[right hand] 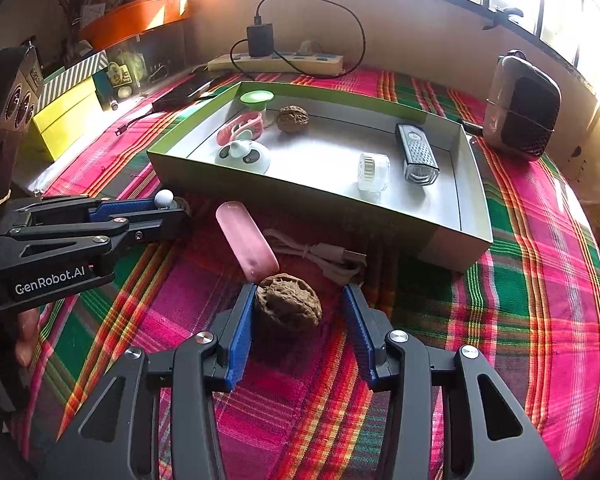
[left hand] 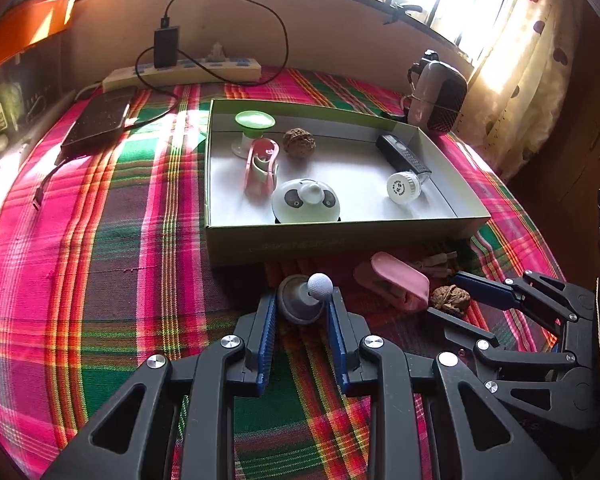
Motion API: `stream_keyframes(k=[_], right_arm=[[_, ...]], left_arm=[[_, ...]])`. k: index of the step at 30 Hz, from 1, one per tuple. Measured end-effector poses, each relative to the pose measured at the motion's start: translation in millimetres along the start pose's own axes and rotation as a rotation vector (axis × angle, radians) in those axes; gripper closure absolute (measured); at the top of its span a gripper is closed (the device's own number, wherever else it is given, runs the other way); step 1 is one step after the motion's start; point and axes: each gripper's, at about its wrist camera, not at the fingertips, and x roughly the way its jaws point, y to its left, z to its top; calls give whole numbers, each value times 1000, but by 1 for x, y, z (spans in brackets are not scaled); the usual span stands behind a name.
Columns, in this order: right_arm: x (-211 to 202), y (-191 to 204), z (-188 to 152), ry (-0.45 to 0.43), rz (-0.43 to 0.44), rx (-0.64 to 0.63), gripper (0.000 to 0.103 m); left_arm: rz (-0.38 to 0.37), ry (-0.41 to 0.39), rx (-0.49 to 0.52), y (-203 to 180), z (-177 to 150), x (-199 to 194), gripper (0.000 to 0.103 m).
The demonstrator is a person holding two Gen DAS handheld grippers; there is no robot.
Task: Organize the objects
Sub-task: 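Grasp the white-ball knob with the left gripper while the right gripper grasps the second walnut, then carry the white-ball knob and walnut over the box with both grippers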
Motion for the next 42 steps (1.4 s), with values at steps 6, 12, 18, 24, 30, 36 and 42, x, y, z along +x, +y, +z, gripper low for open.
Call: stream_keyframes(k=[6,12,18,24,30,36,42], right_arm=[[-1,-3,-1,-8,14,20,58],[-2,-5,-2,-11,22,31,61],[-4,-12,-3,-17,30,62,70],[-4,-10,-2,-16,22,56,70],[-4,-10,-2,-16,22,56,70],[-4,-10,-2,-16,23,57,70],[-4,-10,-3,-17,23,59,70]], left_arm=[[6,-4,6,-1,0,0,80],[13,-8,10,-3,0,0,80],[14,-11,10,-3,0,0,81],[14,-12,9,-3,0,0,81],[14,-12,10,-3,-1,-1,81],[15,-14,11,-3,-1,-1,81],[16,-11,8,-3,1,-1,81]])
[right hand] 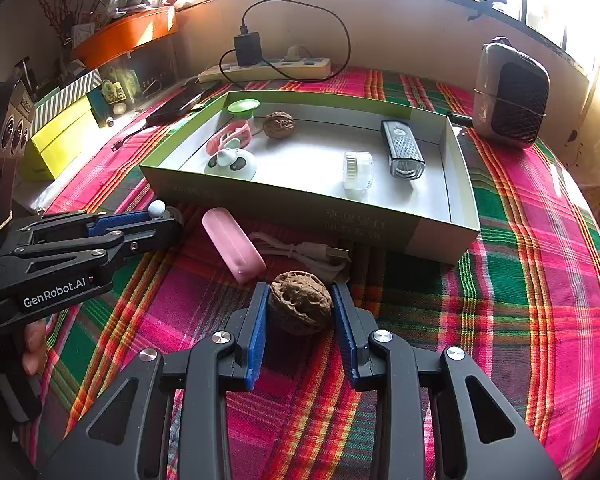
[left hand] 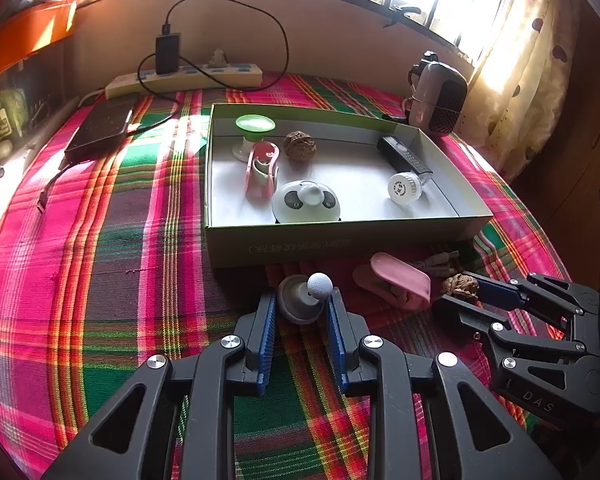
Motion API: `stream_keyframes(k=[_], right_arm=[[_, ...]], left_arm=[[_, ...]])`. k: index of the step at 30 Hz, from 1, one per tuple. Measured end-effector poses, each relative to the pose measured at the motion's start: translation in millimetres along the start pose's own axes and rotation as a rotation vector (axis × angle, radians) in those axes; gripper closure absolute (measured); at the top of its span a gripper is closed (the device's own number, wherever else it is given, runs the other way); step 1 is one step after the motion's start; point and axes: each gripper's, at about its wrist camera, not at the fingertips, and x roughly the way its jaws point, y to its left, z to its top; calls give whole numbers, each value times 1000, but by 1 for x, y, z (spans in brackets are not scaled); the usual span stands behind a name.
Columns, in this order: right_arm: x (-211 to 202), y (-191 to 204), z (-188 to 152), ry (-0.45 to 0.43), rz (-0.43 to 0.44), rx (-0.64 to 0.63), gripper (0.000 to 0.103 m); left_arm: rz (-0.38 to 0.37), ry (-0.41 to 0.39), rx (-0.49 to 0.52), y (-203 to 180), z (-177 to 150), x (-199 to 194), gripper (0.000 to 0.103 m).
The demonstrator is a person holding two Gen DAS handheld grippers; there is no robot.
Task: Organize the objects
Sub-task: 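Carry the white-ball knob and walnut over the box with both grippers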
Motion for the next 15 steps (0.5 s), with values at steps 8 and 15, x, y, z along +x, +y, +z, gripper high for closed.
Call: stream_keyframes(k=[8,15], right_arm=[[-2,-3,-1,-8,11,14,71],[-7,-3,1,-23,20,18,71]], left_arm=[[13,0,2,-1,0,-1,81],[11,-16,10,-4,5,-8,81]])
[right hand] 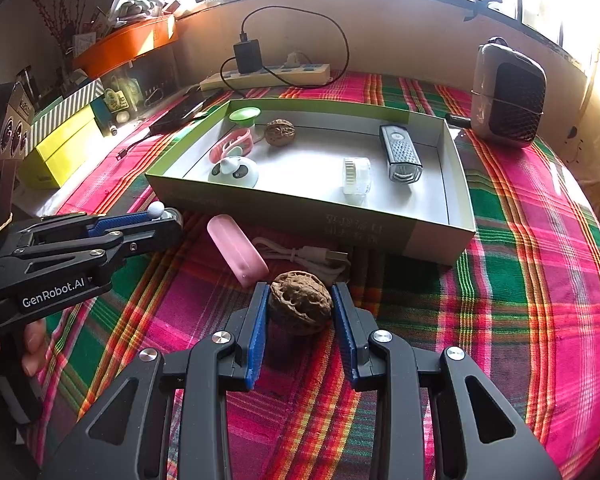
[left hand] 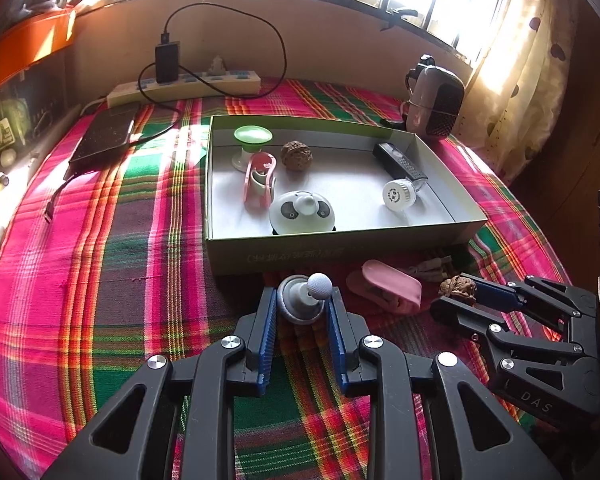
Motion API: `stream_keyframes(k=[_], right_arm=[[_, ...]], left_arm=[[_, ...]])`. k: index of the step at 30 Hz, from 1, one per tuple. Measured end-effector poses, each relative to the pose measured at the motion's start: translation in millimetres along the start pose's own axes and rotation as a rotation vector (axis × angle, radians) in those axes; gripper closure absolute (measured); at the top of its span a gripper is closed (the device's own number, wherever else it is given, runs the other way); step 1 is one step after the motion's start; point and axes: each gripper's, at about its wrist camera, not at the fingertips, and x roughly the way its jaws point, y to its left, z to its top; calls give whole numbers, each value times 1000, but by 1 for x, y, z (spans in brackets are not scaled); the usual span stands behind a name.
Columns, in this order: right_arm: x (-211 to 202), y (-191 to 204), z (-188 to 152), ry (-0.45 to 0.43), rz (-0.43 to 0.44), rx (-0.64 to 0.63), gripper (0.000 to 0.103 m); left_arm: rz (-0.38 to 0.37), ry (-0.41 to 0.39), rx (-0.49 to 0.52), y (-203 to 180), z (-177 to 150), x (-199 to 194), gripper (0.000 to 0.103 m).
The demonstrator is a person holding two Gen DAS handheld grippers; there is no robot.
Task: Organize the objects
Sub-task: 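Carry the white-ball knob and walnut over the box with both grippers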
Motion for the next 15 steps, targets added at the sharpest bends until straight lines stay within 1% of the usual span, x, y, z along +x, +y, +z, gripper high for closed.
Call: stream_keyframes(k=[8,15], right_arm=[[-12,-6,10,-37,3,9,70],[-20,-21,29,-75,-24,30,71]], left_arm=[[-5,-29,19,-8,14,-8,81],[-13,-45,26,-10,34,-5,81]])
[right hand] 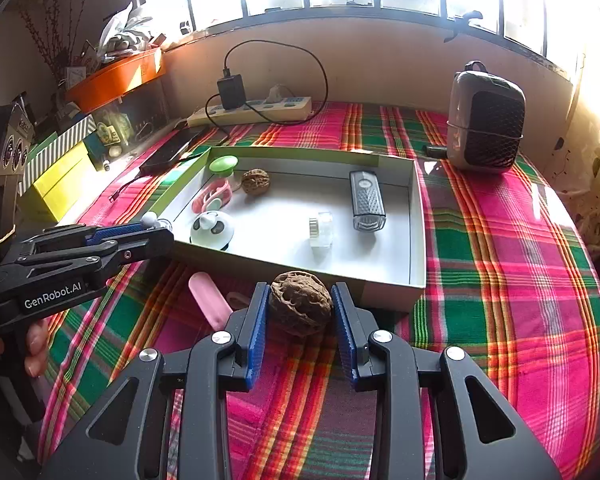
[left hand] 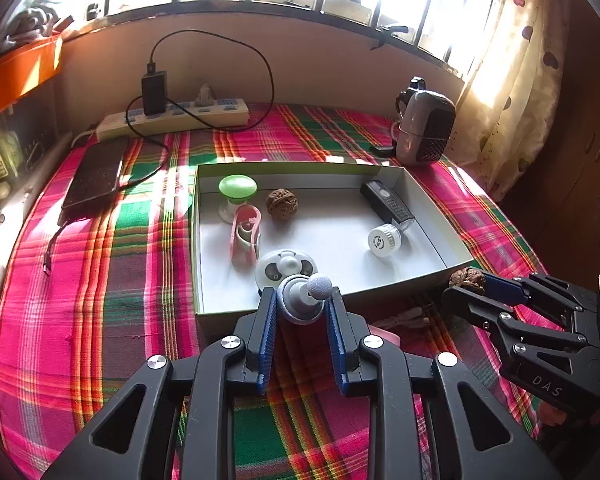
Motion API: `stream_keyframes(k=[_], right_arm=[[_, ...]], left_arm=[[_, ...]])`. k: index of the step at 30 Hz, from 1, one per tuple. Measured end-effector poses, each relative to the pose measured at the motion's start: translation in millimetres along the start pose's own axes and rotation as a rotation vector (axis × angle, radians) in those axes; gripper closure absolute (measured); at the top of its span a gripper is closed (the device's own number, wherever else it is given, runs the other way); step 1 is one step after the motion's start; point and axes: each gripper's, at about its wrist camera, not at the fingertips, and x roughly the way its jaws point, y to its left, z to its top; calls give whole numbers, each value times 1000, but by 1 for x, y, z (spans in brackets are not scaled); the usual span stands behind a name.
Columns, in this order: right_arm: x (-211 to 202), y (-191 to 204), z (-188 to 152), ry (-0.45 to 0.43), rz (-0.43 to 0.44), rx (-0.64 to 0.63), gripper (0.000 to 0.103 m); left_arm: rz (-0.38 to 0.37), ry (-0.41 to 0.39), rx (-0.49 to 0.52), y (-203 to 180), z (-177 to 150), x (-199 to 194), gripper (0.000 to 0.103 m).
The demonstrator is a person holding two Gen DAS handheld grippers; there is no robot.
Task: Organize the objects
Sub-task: 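Carry the white-ball knob and walnut over the box with both grippers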
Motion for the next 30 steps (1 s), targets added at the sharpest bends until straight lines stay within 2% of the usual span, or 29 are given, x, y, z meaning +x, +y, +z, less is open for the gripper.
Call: stream_keyframes(k=[6,17,30], right_arm=[[7,-13,13,2,-28,8,70],[40,-30,30,65,-46,6,70],[67,-34,40,117,-60,-19,71]], left_arm=[[8,-3,6,0,17,9,81],[16,34,2,6,44,44,81],[21,97,8,8,51,75,81]])
